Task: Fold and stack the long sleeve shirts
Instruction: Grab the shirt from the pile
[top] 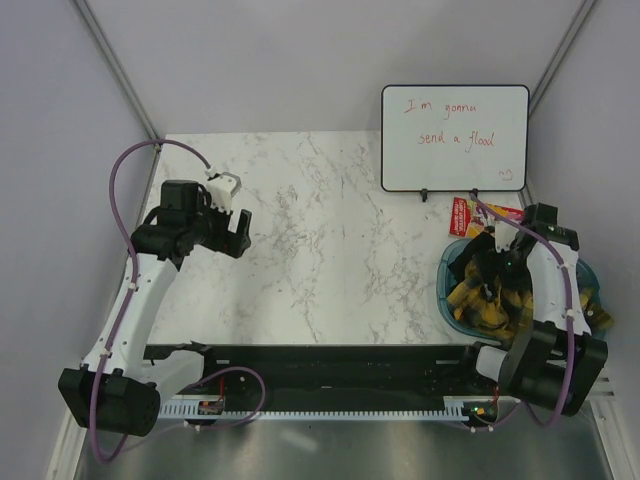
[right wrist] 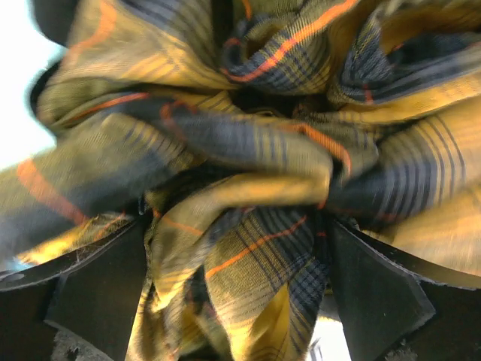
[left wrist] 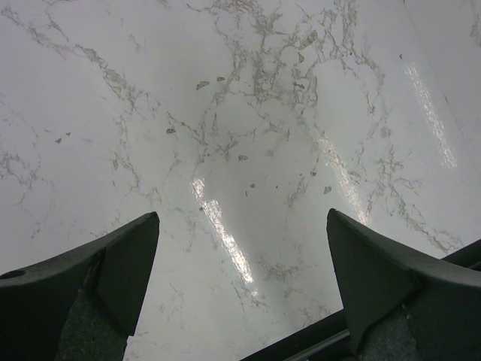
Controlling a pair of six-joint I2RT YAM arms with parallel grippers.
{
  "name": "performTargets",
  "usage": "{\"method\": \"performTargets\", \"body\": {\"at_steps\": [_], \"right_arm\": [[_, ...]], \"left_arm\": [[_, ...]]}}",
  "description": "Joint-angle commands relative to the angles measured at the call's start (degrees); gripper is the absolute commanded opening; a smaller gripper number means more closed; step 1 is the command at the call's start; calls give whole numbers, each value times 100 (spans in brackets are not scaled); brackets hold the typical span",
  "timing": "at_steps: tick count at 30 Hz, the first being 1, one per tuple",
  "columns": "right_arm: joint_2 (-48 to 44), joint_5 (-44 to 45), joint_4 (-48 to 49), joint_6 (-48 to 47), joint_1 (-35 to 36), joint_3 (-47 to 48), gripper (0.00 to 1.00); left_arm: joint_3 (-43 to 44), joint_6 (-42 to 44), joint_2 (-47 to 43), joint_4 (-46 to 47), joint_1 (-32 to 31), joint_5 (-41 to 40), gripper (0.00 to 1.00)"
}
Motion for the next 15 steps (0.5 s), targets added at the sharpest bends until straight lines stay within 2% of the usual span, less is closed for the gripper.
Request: {"method": "performTargets", "body": {"at_steps": [1,4,5,6,7,8,10,13,15], "right_arm": [[181,348,563,-399,-181,-528,98],[480,225,591,-636,-242,-653,98],[542,112,574,-680,-251,-635,94],[604,110,556,-724,-251,-600,83],[761,-46,460,-777,-251,-548,65],[824,-135,416,-786,-260,-408,26],[807,-486,189,-778,-269,-223,0],[344,-1057,-224,-743,-269,391,0],[35,-1399,-401,-664,-269,1120,0]], "left_arm": [[-23,142,-74,-25,-29,250,99],[12,142,-22,-34,-29,268,99],[29,134,-4,-25,-29,285,99],[47,125,14,-25,-29,303,99],[64,116,40,-25,-29,329,100],[108,90,58,-25,-29,355,99],[161,20,84,-33,-29,391,99],[319,-68,93,-130,-20,469,99],[433,-95,76,-209,-29,531,99]]}}
